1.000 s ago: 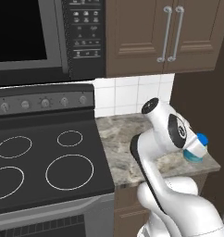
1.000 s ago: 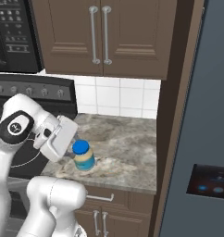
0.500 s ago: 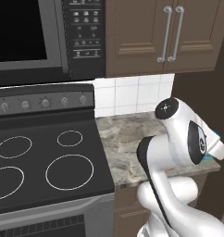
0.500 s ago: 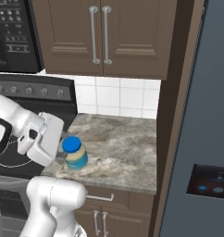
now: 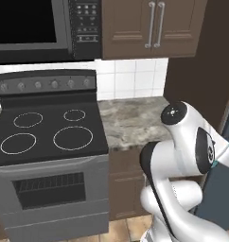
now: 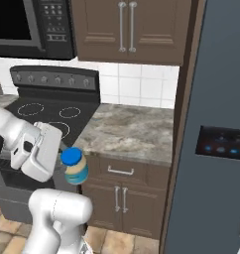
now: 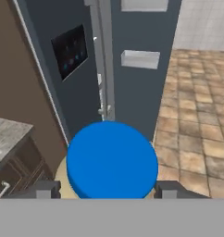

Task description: Place the mayonnaise and mayonnaise from the counter to the top shelf of the fridge. If the existing items in the fridge are on the top shelf, move them to other shelves.

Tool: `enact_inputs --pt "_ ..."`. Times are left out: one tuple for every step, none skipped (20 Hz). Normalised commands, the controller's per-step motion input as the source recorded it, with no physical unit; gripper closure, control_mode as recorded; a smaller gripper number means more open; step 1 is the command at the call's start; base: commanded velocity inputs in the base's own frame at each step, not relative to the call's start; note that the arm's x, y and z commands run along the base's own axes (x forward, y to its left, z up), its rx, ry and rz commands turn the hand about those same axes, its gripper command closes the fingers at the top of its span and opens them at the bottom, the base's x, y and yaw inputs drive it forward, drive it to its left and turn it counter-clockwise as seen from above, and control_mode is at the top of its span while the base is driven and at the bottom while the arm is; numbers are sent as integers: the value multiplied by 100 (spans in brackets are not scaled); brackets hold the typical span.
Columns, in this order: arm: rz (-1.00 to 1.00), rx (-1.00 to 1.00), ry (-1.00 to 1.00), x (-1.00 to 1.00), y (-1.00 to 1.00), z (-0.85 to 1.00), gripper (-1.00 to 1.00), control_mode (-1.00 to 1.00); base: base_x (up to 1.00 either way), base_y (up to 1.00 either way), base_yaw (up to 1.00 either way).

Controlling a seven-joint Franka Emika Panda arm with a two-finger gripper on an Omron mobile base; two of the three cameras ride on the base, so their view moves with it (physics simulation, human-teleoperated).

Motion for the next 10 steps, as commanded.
enact_inputs --pt "0 0 0 0 0 0 100 100 -36 -84 0" --pt "0 0 0 0 0 0 100 100 -17 -99 0" --pt "0 0 0 0 0 0 100 100 -4 -100 0" --pt "0 0 0 0 0 0 100 100 0 -100 0" --pt "0 0 0 0 0 0 100 100 0 -100 1" --pt "0 0 0 0 0 0 100 100 0 -100 1" --pt "0 0 0 0 0 0 100 100 0 -100 3" --pt "0 0 0 0 0 0 100 100 0 -100 3" --pt "0 0 0 0 0 0 100 100 0 -100 5" --pt "0 0 0 0 0 0 100 100 0 -100 6"
